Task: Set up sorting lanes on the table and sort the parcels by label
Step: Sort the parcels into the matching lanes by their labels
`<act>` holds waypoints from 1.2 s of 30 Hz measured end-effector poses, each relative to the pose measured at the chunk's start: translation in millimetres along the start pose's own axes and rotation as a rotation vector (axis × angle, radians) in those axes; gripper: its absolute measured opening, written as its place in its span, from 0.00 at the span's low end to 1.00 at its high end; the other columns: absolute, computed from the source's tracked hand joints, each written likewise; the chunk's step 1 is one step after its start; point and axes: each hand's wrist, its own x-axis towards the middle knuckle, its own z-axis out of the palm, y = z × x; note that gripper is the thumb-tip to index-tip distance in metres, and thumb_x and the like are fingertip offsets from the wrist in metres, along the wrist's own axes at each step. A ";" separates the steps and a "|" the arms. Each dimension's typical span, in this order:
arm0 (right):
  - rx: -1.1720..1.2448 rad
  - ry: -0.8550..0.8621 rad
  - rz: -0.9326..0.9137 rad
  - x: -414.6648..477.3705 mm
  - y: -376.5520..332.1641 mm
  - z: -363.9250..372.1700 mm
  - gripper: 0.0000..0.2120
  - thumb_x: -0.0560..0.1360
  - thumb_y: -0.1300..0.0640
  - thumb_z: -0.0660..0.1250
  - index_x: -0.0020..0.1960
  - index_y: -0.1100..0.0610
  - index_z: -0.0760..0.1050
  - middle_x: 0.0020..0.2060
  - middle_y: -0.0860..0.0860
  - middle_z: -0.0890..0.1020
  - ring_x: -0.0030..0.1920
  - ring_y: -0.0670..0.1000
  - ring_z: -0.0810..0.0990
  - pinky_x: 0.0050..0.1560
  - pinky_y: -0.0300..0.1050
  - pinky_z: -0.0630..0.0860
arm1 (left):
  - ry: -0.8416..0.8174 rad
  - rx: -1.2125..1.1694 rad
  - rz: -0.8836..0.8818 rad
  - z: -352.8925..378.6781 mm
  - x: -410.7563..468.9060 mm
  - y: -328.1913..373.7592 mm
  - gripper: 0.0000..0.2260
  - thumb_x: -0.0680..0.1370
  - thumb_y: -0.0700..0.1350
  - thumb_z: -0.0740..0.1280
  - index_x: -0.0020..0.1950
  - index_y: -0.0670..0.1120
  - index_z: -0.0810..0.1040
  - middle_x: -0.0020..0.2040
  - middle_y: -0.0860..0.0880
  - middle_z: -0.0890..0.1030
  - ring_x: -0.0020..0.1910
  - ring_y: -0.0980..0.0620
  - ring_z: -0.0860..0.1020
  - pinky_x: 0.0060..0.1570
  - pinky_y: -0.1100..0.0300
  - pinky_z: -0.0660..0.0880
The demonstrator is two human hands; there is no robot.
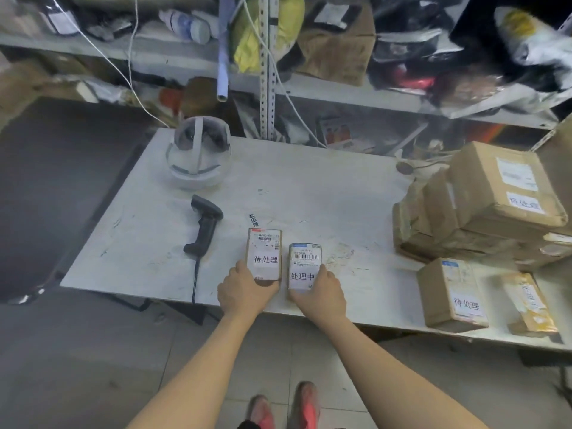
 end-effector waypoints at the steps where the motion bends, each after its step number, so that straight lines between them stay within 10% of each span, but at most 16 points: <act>1: -0.002 0.014 0.017 0.5 -1.1 6.4 0.36 0.66 0.39 0.72 0.66 0.57 0.65 0.59 0.53 0.74 0.60 0.55 0.72 0.52 0.48 0.74 | 0.005 -0.027 -0.013 2.3 -0.3 2.5 0.38 0.63 0.70 0.71 0.61 0.43 0.70 0.55 0.45 0.79 0.53 0.43 0.79 0.50 0.51 0.75; 6: -0.055 0.103 0.166 8.6 -5.0 30.2 0.51 0.63 0.30 0.72 0.72 0.61 0.60 0.61 0.55 0.72 0.62 0.56 0.72 0.56 0.50 0.75 | 0.046 -0.118 -0.065 12.6 3.7 11.7 0.35 0.63 0.67 0.74 0.55 0.43 0.70 0.49 0.45 0.78 0.48 0.42 0.80 0.45 0.52 0.76; 36: 0.376 0.314 0.120 -47.7 89.3 -143.6 0.19 0.55 0.42 0.74 0.43 0.49 0.77 0.38 0.43 0.81 0.37 0.45 0.79 0.29 0.38 0.70 | 0.197 -0.345 0.240 -30.2 -70.5 144.3 0.30 0.63 0.63 0.77 0.57 0.48 0.71 0.50 0.50 0.77 0.46 0.48 0.74 0.40 0.55 0.74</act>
